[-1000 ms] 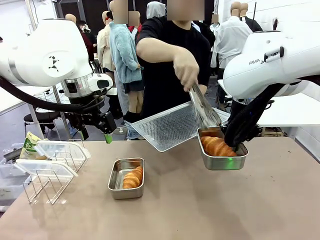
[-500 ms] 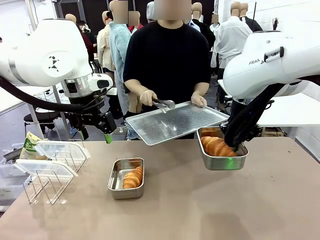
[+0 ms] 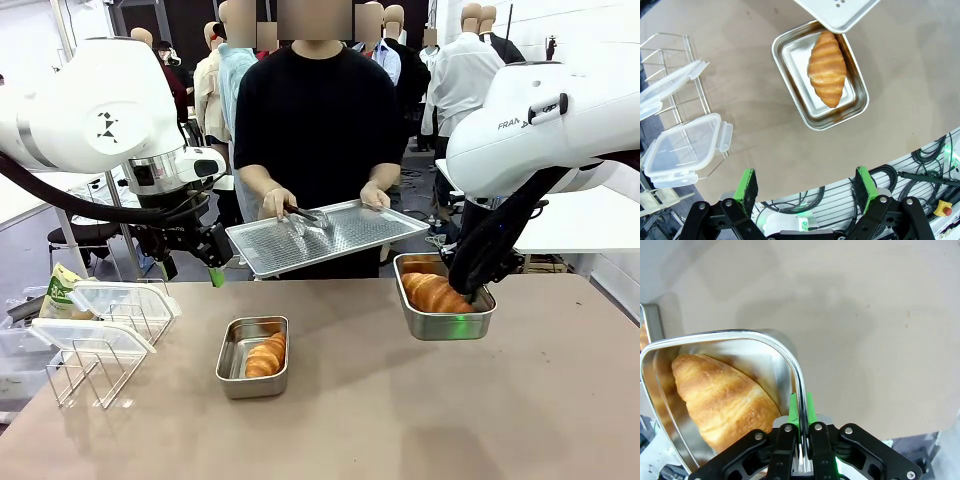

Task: Place the bread in airtight containers.
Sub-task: Once an object is inside an Airtight Container , place the container in the center of the table.

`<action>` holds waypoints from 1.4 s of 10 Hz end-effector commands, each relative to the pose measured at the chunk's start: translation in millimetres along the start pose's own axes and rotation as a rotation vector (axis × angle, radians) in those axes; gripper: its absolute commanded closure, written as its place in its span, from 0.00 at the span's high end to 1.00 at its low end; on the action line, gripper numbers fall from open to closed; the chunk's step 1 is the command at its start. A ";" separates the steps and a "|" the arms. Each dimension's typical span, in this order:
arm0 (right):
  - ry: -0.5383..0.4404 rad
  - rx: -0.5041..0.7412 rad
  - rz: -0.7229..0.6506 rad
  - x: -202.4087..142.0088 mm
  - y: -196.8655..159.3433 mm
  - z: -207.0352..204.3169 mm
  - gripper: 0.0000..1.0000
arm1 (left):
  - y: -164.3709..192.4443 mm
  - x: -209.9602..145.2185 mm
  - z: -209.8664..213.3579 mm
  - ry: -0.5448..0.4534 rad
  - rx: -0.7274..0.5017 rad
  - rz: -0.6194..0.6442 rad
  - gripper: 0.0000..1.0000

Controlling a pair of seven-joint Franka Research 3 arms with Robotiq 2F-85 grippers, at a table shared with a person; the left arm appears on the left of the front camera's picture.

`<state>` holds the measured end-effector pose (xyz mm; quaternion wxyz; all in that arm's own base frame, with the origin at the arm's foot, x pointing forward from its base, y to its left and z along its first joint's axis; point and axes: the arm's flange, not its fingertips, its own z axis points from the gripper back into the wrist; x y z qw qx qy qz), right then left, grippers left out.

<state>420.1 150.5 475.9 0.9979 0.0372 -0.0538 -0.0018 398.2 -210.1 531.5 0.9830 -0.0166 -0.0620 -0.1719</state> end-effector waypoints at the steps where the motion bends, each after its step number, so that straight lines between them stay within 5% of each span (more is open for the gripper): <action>1: -0.004 0.003 -0.002 0.0 -0.2 1.3 0.00 | 0.4 -0.2 1.5 0.006 0.010 0.008 1.00; 11: 0.000 0.000 0.000 0.0 0.0 0.0 0.00 | 0.4 -0.2 1.5 0.006 0.010 0.008 1.00; 14: -0.035 -0.029 0.009 9.4 -10.6 -36.5 0.00 | 0.4 -0.2 1.5 0.006 0.010 0.008 1.00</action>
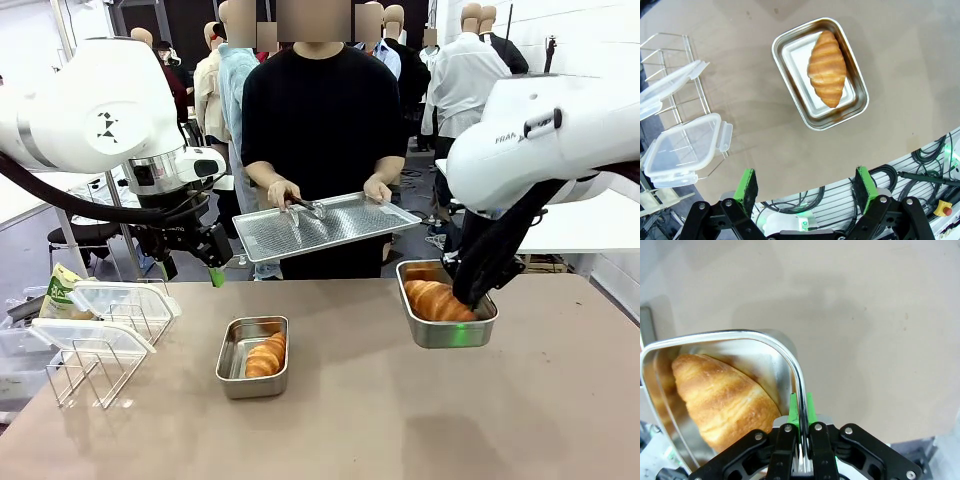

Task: Place the bread in airtight containers.
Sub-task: Once an object is inside an Airtight Container , place the container in the center of the table.

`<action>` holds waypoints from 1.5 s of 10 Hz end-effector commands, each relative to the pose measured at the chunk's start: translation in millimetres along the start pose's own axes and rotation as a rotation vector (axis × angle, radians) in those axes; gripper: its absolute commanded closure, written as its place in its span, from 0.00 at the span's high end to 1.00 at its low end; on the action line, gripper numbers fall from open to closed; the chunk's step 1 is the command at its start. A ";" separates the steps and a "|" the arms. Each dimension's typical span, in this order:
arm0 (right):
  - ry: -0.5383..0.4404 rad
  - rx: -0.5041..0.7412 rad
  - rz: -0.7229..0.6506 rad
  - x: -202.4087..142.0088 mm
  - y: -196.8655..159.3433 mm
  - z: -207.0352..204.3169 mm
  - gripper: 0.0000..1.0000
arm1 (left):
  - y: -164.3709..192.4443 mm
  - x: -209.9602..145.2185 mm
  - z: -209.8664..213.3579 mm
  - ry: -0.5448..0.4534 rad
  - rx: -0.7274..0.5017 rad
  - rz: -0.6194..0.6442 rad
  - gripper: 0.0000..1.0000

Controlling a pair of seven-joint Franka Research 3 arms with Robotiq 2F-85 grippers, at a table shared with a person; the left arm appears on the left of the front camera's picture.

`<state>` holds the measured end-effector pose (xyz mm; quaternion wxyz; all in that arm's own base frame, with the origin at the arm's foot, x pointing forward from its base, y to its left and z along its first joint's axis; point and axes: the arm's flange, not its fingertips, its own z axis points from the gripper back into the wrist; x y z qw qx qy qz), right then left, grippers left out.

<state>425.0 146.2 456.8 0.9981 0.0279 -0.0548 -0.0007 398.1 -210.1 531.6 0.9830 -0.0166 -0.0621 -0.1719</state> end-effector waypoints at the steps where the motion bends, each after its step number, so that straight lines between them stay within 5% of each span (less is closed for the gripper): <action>1: -0.044 -0.019 0.015 12.5 -10.6 -32.8 0.00 | 0.4 -0.2 1.4 0.006 0.010 0.008 1.00; 7: -0.028 0.005 0.032 39.4 -26.6 -113.0 0.00 | 0.4 -0.2 1.4 0.006 0.010 0.008 1.00; 15: -0.017 0.090 -0.004 50.9 -34.4 -149.0 0.00 | 0.4 -0.2 1.4 0.006 0.010 0.008 1.00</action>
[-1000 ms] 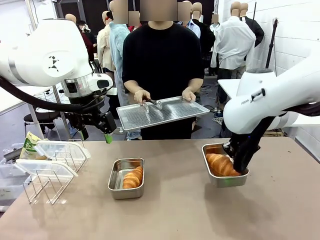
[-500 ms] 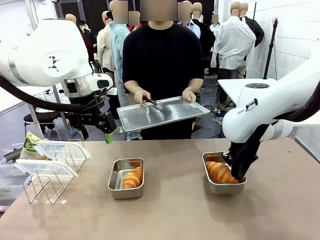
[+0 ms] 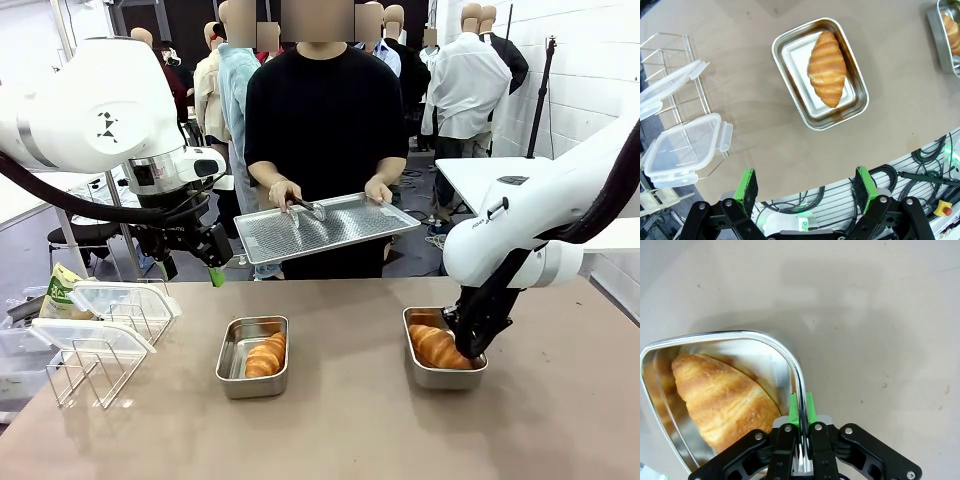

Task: Place the bread in airtight containers.
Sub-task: Once an object is inside an Airtight Container , place the container in the center of the table.

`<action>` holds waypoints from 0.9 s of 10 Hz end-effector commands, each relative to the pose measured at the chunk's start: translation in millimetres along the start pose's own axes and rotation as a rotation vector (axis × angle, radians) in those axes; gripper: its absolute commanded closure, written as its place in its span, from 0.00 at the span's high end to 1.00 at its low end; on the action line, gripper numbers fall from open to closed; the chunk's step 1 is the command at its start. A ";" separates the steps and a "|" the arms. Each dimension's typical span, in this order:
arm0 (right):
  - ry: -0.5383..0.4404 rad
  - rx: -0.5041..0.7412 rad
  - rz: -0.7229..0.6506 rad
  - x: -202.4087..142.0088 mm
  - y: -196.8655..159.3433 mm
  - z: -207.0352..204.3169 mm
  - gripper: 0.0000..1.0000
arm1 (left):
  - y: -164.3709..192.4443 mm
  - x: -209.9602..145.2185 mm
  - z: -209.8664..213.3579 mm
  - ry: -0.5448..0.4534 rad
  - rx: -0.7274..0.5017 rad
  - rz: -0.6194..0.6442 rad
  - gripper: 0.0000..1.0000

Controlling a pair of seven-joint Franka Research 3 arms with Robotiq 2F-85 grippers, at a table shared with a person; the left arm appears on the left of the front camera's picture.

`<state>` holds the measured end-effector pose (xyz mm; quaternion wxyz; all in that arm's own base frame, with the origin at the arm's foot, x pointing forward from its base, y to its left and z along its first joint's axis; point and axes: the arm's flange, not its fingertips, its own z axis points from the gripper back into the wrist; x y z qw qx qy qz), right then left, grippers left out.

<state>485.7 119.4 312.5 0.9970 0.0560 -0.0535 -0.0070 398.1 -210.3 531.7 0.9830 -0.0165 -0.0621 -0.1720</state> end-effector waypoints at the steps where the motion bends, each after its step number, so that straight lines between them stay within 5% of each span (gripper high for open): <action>1: -0.020 0.040 0.009 6.7 1.0 1.5 0.11 | 0.5 -0.2 1.2 0.006 0.009 0.008 1.00; 5: -0.033 0.034 0.005 5.2 3.8 12.1 0.88 | 0.5 -0.2 1.2 0.006 0.009 0.008 1.00; 6: -0.032 0.031 0.010 3.7 5.4 18.3 1.00 | 0.5 -0.2 1.2 0.006 0.009 0.008 1.00; 9: -0.018 0.006 0.014 3.2 7.4 28.6 1.00 | 0.5 -0.2 1.2 0.006 0.009 0.008 1.00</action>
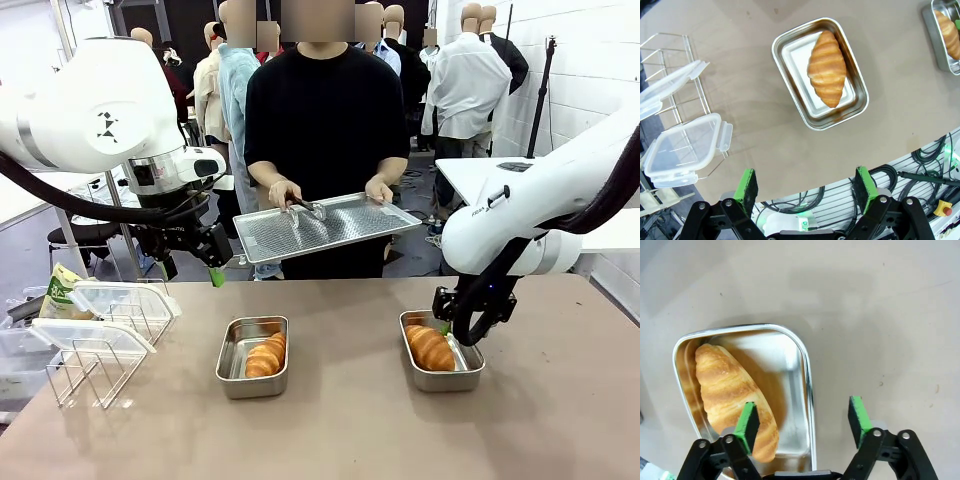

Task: Place the bread in airtight containers.
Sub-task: Once an object is inside an Airtight Container , place the container in the center of the table.

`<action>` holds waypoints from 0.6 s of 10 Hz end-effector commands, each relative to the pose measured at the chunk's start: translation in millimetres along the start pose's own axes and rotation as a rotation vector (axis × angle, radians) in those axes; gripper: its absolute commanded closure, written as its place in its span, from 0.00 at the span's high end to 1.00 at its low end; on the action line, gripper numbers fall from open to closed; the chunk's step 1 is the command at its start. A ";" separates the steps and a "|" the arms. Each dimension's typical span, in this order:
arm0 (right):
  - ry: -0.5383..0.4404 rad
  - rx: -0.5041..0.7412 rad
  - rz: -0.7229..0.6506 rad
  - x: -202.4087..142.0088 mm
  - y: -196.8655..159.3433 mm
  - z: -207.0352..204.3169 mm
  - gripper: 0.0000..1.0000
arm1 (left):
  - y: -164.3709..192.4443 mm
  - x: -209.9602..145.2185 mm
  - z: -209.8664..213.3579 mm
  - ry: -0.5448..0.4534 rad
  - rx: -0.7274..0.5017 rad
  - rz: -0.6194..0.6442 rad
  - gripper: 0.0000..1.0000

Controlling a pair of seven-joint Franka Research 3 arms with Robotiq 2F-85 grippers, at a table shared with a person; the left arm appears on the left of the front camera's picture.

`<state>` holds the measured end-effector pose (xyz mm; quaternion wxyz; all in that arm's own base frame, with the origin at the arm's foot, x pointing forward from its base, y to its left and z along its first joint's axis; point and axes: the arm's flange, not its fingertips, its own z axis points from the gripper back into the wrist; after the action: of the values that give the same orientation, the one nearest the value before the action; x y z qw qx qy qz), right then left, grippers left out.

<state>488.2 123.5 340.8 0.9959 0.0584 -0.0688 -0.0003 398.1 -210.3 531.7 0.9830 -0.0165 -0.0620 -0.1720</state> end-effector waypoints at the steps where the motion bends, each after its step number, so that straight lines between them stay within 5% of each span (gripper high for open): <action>1: 0.023 0.001 -0.002 -2.2 -0.6 -0.3 1.00 | 0.5 -0.2 1.3 0.006 0.009 0.008 1.00; 3: 0.088 -0.011 -0.001 1.4 1.7 -2.3 1.00 | 0.5 -0.2 1.3 0.006 0.009 0.008 1.00; 6: 0.017 -0.003 0.000 -2.0 -0.1 -0.1 1.00 | 0.5 -0.2 1.3 0.006 0.009 0.008 1.00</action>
<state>485.5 123.6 339.8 0.9971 0.0560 -0.0511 0.0009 398.1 -210.3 531.7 0.9830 -0.0165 -0.0621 -0.1721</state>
